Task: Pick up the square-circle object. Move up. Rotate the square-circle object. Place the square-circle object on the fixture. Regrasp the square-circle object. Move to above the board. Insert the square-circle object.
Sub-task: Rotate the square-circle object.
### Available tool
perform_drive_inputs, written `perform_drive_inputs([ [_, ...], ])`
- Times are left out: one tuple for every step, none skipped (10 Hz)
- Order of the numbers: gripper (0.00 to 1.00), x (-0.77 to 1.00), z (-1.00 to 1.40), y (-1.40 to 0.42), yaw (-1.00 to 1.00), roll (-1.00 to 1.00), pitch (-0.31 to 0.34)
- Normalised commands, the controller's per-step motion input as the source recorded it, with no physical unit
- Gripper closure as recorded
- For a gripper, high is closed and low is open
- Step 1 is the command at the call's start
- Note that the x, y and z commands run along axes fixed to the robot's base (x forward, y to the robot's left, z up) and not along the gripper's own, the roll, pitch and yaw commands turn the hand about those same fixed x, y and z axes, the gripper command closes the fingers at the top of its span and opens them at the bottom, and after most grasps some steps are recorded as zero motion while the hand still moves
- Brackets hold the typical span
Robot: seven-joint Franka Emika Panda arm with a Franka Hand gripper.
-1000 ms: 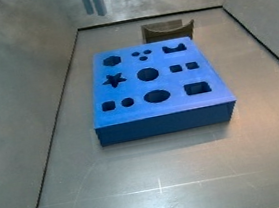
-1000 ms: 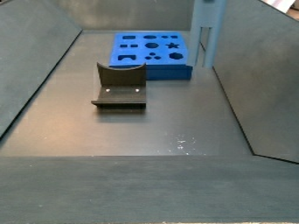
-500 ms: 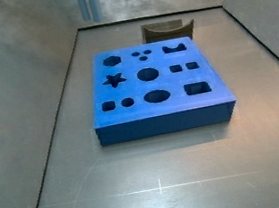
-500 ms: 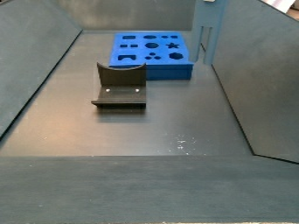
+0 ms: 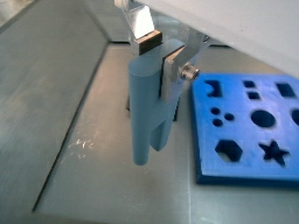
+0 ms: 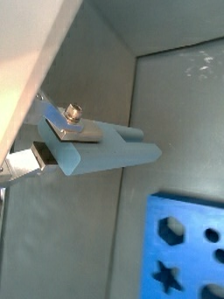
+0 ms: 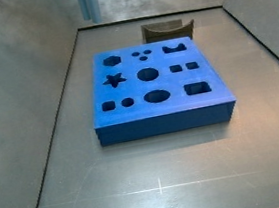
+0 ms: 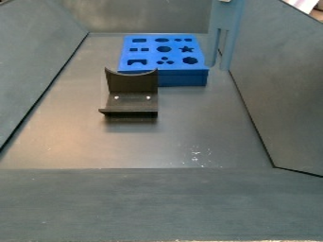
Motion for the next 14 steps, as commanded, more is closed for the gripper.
perform_drive_inputs([
  [1.00, -0.02, 0.01, 0.02, -1.00, -0.09, 0.061],
  [1.00, -0.02, 0.02, 0.02, -1.00, -0.10, 0.066],
  [1.00, -0.01, 0.02, 0.02, -1.00, -0.12, 0.079],
  [1.00, -0.01, 0.02, 0.02, -1.00, -0.14, 0.096],
  [1.00, -0.01, 0.02, 0.02, -1.00, -0.18, 0.118],
  [1.00, -0.01, 0.03, 0.02, -0.89, -0.19, 0.124],
  [1.00, 0.00, 0.03, 0.02, -0.56, -0.19, 0.119],
  [1.00, 0.00, 0.03, 0.02, -0.37, -0.19, 0.114],
  [1.00, 0.01, 0.03, 0.02, -0.20, -0.19, 0.108],
  [1.00, 0.00, 0.00, 0.00, -1.00, -0.13, 0.075],
  [1.00, 0.00, 0.00, 0.00, -1.00, -0.15, 0.083],
  [1.00, 0.00, 0.00, 0.00, -1.00, -0.17, 0.095],
  [1.00, 0.01, 0.01, 0.01, -0.75, -0.19, 0.102],
  [1.00, 0.01, 0.01, 0.01, -0.53, -0.19, 0.100],
])
